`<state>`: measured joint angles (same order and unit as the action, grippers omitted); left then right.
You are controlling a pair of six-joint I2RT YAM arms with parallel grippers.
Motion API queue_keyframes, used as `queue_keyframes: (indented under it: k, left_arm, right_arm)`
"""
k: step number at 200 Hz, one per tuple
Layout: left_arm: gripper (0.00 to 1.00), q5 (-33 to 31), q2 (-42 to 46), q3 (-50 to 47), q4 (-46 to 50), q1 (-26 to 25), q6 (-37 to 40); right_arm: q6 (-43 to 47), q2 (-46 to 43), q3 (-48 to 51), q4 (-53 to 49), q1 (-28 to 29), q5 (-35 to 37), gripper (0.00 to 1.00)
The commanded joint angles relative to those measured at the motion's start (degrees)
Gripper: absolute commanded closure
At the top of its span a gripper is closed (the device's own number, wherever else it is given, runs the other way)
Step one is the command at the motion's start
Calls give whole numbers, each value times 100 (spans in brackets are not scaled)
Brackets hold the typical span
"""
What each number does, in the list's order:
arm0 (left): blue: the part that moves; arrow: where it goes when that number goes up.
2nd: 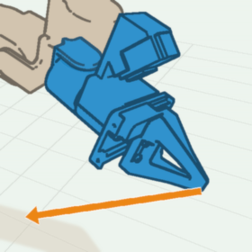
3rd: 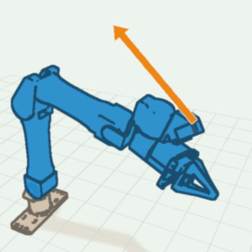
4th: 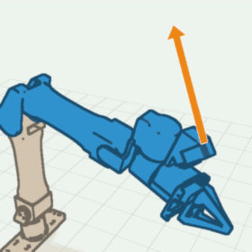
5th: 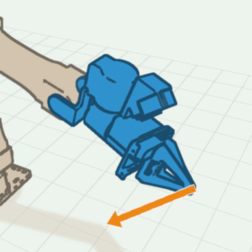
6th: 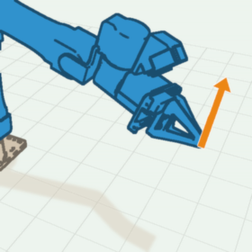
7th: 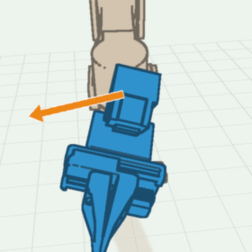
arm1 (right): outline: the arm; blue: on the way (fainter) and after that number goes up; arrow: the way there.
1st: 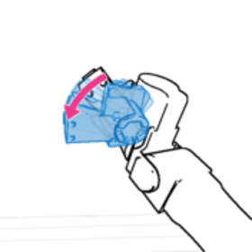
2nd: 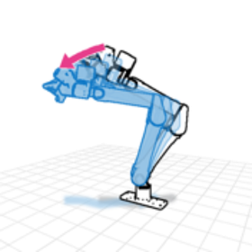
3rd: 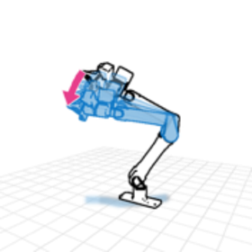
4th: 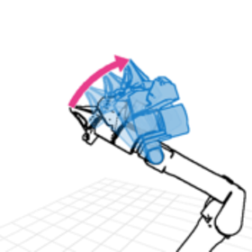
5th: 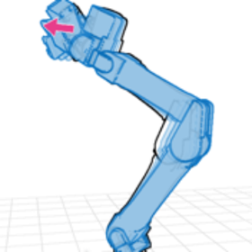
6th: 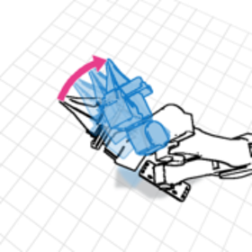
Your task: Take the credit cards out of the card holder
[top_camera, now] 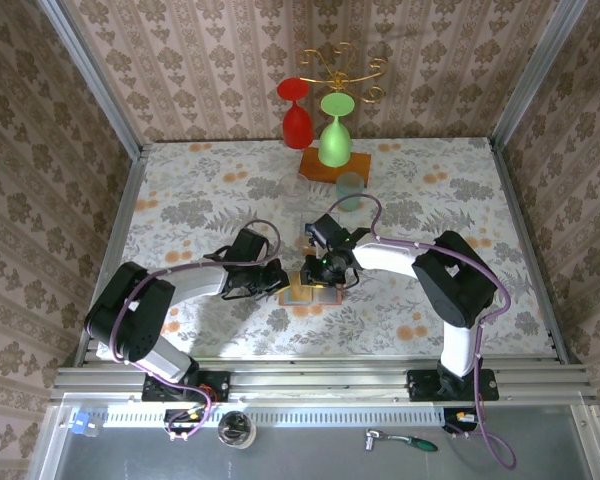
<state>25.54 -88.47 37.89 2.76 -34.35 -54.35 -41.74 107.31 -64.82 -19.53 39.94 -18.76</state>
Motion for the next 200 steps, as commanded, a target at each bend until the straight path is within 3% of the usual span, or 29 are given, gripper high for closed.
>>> queue_keyframes:
  k: [1,200]
  left_arm:
    - [93,-102,-3,-8,239,38,124]
    - [95,-70,109,551,633,-109,214]
  right_arm:
    - [148,-100,-23,-440,22,363,72]
    - [172,-452,3,-440,-12,347,71]
